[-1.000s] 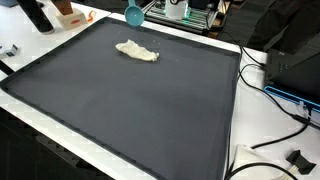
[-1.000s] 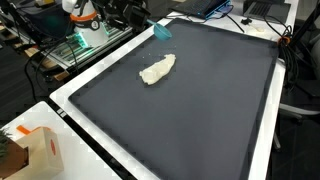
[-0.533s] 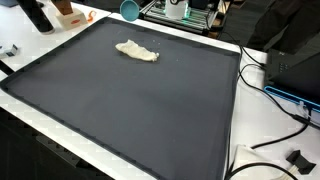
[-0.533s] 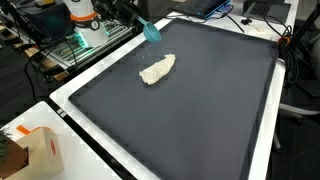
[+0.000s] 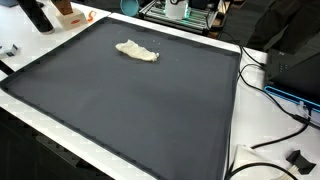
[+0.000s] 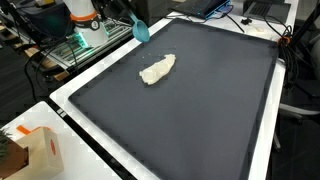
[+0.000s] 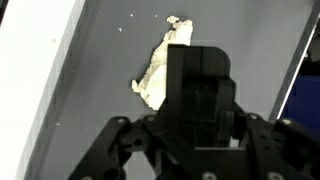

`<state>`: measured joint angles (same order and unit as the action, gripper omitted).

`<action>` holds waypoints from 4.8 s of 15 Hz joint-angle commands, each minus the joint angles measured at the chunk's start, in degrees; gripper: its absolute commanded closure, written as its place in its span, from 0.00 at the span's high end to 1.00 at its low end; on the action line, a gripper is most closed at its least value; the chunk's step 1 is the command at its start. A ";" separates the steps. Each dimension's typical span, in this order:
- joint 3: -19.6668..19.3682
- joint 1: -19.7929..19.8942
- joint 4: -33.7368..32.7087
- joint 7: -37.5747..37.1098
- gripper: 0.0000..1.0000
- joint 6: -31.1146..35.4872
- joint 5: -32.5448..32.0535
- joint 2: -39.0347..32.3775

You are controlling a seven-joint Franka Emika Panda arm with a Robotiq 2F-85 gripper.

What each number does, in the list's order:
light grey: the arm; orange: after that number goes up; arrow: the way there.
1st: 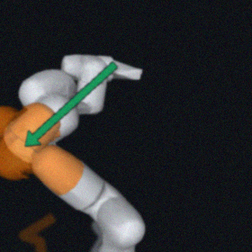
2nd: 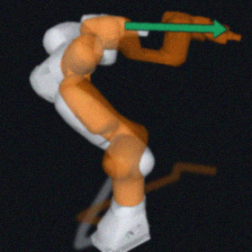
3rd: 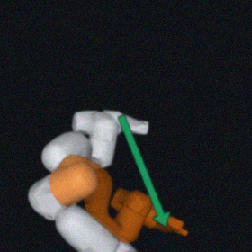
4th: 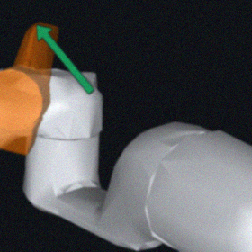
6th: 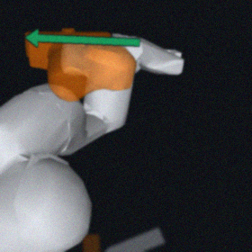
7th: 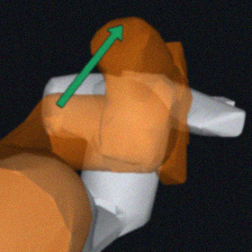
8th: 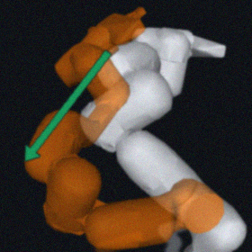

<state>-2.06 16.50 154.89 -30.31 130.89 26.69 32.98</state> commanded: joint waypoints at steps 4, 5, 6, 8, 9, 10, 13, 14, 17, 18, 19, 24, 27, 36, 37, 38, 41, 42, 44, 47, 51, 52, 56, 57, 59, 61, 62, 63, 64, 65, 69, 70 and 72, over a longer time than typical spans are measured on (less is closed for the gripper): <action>3.53 1.65 -2.98 -16.48 0.27 -8.55 -10.46 2.71; 3.68 1.40 -3.50 -18.00 0.27 -9.43 -11.37 2.73; 1.98 -0.17 -2.55 -15.09 0.52 -6.45 -9.74 1.65; 2.36 -0.22 -3.38 -16.91 0.52 -7.57 -10.69 1.74; 2.40 -0.22 -3.47 -17.17 0.52 -7.60 -10.76 1.75; 2.40 -0.22 -3.47 -17.24 0.52 -7.61 -10.77 1.75; 2.40 -0.22 -3.47 -17.30 0.52 -7.63 -10.78 1.74; 2.40 -0.22 -3.47 -17.31 0.52 -7.63 -10.78 1.75; -1.98 -1.15 -6.70 -11.41 0.27 -9.90 -8.95 -3.75; -4.90 -2.51 -7.65 -5.70 0.27 -10.70 -7.22 -5.76; -6.46 -2.77 -8.38 -1.99 0.27 -11.12 -6.52 -7.20; -11.69 -3.02 -14.15 17.44 0.27 -16.86 -6.99 -16.83; -13.97 -2.98 -17.60 28.64 0.27 -21.01 -6.77 -22.04; -17.42 -0.50 -27.03 63.54 0.27 -31.71 -2.65 -35.31; -17.33 0.03 -28.05 66.64 0.27 -32.93 -2.22 -36.63; -17.21 0.63 -29.15 69.94 0.27 -34.25 -1.72 -38.09; -16.63 2.48 -32.03 76.69 0.27 -37.03 -0.26 -41.76; -16.51 3.23 -32.87 78.71 0.27 -37.93 1.29 -42.91; -16.22 4.58 -34.43 81.63 0.27 -39.60 4.28 -45.05; -15.65 6.28 -36.62 84.59 0.27 -42.09 7.61 -48.07; -14.89 8.01 -39.32 85.28 0.27 -45.42 12.02 -52.20; -14.68 8.25 -39.85 85.25 0.27 -46.07 12.87 -53.08; -13.80 8.69 -41.63 85.15 0.27 -46.98 14.72 -56.00; -13.57 8.78 -41.90 85.00 0.27 -46.89 15.16 -56.57; -13.17 8.98 -42.78 84.62 0.27 -47.28 15.92 -57.90; -12.93 8.91 -43.06 84.78 0.27 -45.97 16.79 -58.65; -12.85 8.85 -43.28 84.78 0.27 -45.49 17.04 -59.16; -12.78 8.87 -43.55 84.76 0.27 -45.33 17.33 -59.59; -12.71 8.86 -43.85 84.67 0.27 -44.99 17.65 -60.12; -12.49 9.04 -44.25 85.44 0.27 -45.08 18.06 -60.71; -12.21 9.06 -45.19 85.30 0.27 -43.69 19.35 -62.23; -12.25 9.01 -45.34 85.14 0.27 -43.09 19.36 -62.64; -12.12 9.13 -45.60 85.11 0.27 -41.98 19.87 -63.37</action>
<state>-15.13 24.25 110.21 54.15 87.35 44.82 -28.75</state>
